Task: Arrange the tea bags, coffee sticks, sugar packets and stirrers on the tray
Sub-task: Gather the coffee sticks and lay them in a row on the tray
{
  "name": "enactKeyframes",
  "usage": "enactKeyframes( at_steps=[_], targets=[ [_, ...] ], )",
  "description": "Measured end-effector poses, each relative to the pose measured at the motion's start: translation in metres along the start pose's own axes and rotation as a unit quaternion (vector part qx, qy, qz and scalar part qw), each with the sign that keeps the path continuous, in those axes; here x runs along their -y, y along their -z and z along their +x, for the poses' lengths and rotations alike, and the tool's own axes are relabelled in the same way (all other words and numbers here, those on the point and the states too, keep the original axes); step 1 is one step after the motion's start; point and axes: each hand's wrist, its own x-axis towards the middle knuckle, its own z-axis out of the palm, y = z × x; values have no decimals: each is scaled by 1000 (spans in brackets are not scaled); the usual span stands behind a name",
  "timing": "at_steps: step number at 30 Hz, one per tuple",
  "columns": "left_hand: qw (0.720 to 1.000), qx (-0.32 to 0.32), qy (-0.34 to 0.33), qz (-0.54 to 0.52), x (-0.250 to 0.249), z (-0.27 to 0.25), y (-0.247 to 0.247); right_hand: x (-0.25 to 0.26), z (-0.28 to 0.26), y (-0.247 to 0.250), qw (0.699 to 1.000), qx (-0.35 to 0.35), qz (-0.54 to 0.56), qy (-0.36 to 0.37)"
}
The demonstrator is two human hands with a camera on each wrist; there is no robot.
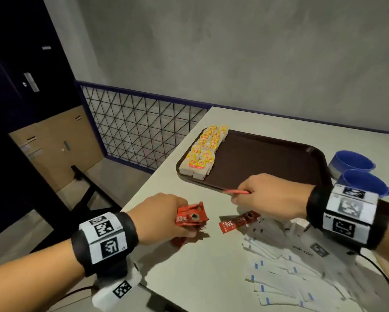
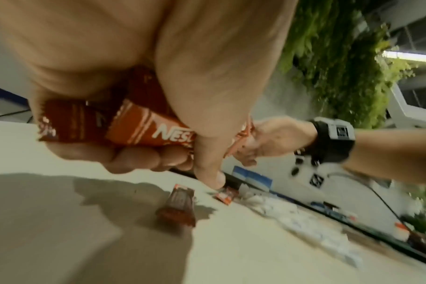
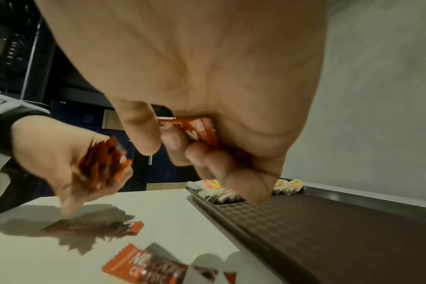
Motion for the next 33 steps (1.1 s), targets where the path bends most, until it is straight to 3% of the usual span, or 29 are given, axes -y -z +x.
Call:
enactKeyframes(
  at_steps=[4, 11, 17, 20, 23, 27, 30, 33],
  targets=[
    [998, 11, 23, 65, -11, 5, -10, 10, 16, 5, 994, 53, -95, 14],
    [998, 45, -3, 48, -17, 11, -9, 24, 29, -21, 959, 124, -253, 28],
    [996, 48, -51, 49, -12, 6, -14, 29, 42, -19, 949, 137, -279, 46],
    [994, 29, -84, 58, -12, 3, -16, 28, 46, -18, 965, 122, -226, 43],
    [996, 7, -77, 39, -11, 2, -10, 24, 47, -10, 986, 43, -149, 63],
    [992, -40, -31, -116, -1, 10, 3, 15, 37, 16, 994, -64, 21, 81],
    [947, -90, -45, -304, 0, 17, 18, 7, 25, 30, 971, -120, 188, 85],
    [863, -142, -85, -478, -14, 32, 29, -2, 13, 40, 938, -149, 303, 80]
  ],
)
